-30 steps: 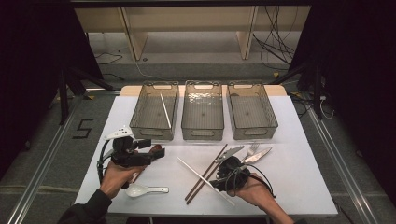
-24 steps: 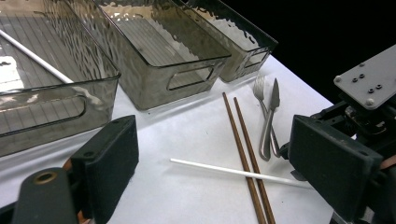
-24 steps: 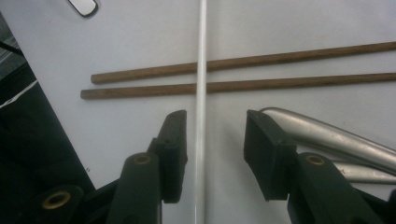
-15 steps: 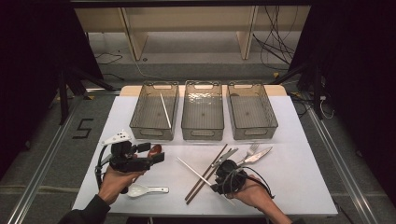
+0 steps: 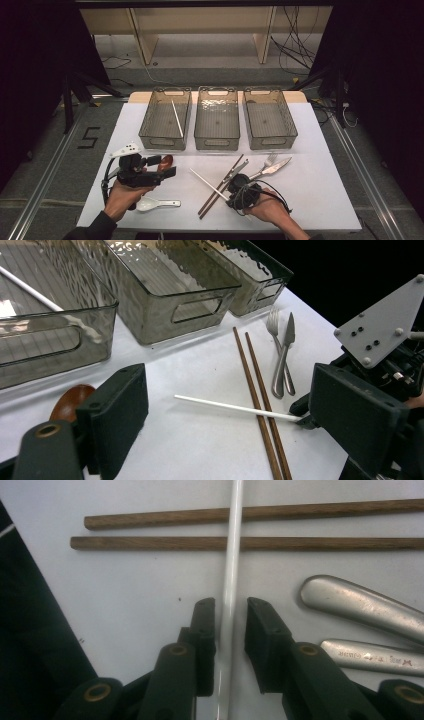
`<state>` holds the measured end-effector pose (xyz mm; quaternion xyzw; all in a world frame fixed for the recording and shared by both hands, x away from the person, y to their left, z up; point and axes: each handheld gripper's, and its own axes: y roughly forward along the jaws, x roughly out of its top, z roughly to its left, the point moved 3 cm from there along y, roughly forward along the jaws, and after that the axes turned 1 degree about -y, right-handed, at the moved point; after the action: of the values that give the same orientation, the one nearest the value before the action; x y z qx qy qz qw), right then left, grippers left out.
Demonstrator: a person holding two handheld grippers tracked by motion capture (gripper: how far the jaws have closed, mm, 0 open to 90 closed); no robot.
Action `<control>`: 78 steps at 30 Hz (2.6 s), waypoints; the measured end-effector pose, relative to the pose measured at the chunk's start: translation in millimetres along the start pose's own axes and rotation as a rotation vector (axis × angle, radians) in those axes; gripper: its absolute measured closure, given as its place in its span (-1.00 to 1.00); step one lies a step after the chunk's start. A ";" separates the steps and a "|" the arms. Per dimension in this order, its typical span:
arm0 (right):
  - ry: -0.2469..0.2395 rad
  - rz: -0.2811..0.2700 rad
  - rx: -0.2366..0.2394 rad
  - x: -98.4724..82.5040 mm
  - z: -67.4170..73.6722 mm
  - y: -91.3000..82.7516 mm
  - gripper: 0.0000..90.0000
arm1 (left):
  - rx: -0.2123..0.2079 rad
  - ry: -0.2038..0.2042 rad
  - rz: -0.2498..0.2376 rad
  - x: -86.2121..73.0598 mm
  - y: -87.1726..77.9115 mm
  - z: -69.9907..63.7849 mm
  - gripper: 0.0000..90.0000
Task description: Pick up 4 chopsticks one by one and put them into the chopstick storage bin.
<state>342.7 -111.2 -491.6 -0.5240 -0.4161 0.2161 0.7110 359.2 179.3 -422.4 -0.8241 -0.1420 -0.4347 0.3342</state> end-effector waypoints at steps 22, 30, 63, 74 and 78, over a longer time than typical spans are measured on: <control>-0.036 -0.051 -0.068 5.2 -0.9 -7.4 0.90 | 0.000 0.009 0.013 -0.3 1.8 -0.6 -0.66; -0.024 -0.236 -0.095 14.6 -3.9 -32.8 0.90 | -0.008 -0.026 -0.001 1.8 6.9 -5.8 -0.66; -0.021 -0.496 -0.071 36.6 18.9 -51.5 0.89 | -0.151 -0.106 0.017 14.5 59.4 -38.9 -0.37; -0.032 -0.524 -0.062 38.0 23.2 -52.6 0.89 | -0.187 -0.120 0.028 13.6 64.2 -42.0 -0.04; -0.036 -0.526 -0.056 38.0 24.2 -52.2 0.89 | -0.204 -0.133 0.018 13.5 66.1 -42.9 0.14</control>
<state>337.5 -87.9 -427.0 -0.4135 -0.5564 0.0212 0.7204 375.1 101.0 -422.6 -0.8821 -0.1114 -0.3884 0.2422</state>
